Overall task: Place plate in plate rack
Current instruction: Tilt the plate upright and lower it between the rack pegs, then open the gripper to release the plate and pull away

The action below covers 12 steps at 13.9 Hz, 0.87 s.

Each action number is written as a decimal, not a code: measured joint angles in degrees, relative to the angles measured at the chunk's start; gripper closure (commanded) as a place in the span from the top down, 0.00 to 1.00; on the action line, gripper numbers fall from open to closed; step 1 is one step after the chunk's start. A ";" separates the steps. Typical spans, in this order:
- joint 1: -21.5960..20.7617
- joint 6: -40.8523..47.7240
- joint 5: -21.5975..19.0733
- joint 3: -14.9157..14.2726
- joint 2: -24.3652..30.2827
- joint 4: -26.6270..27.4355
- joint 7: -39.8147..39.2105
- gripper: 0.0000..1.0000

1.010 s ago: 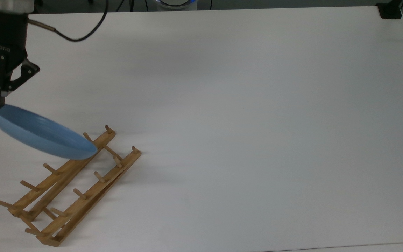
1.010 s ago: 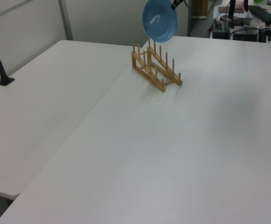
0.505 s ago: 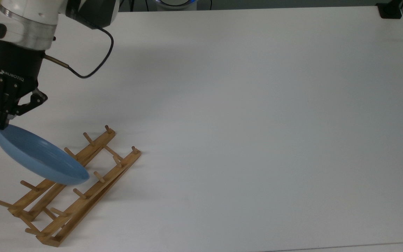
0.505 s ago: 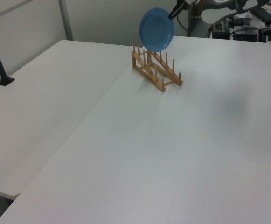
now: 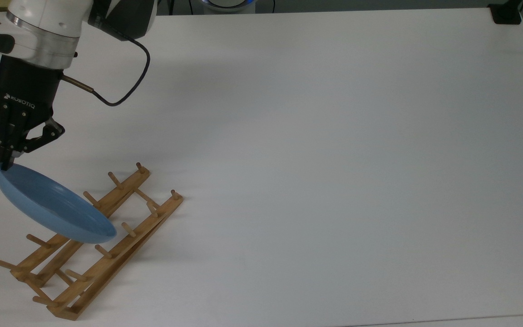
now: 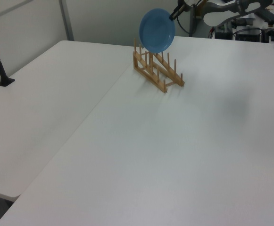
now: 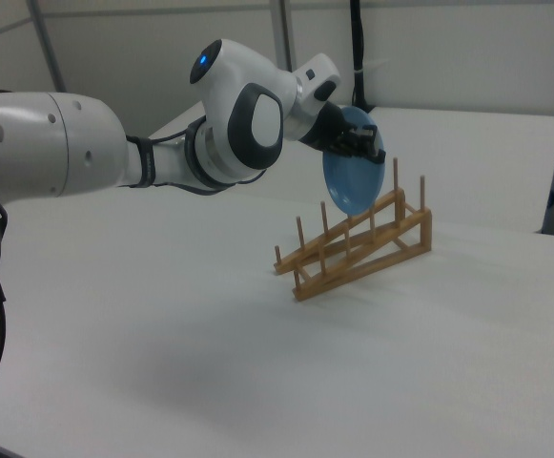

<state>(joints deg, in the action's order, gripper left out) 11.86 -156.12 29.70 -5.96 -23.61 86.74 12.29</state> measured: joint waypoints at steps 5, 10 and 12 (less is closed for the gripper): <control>-0.04 0.00 8.36 0.00 -1.89 0.32 4.68 0.25; -0.14 0.00 11.18 0.05 -2.91 0.26 8.00 1.00; -0.40 -0.09 11.18 0.20 -2.78 -0.21 9.86 1.00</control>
<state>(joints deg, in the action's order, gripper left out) 11.47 -156.21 40.87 -5.76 -26.39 86.53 22.15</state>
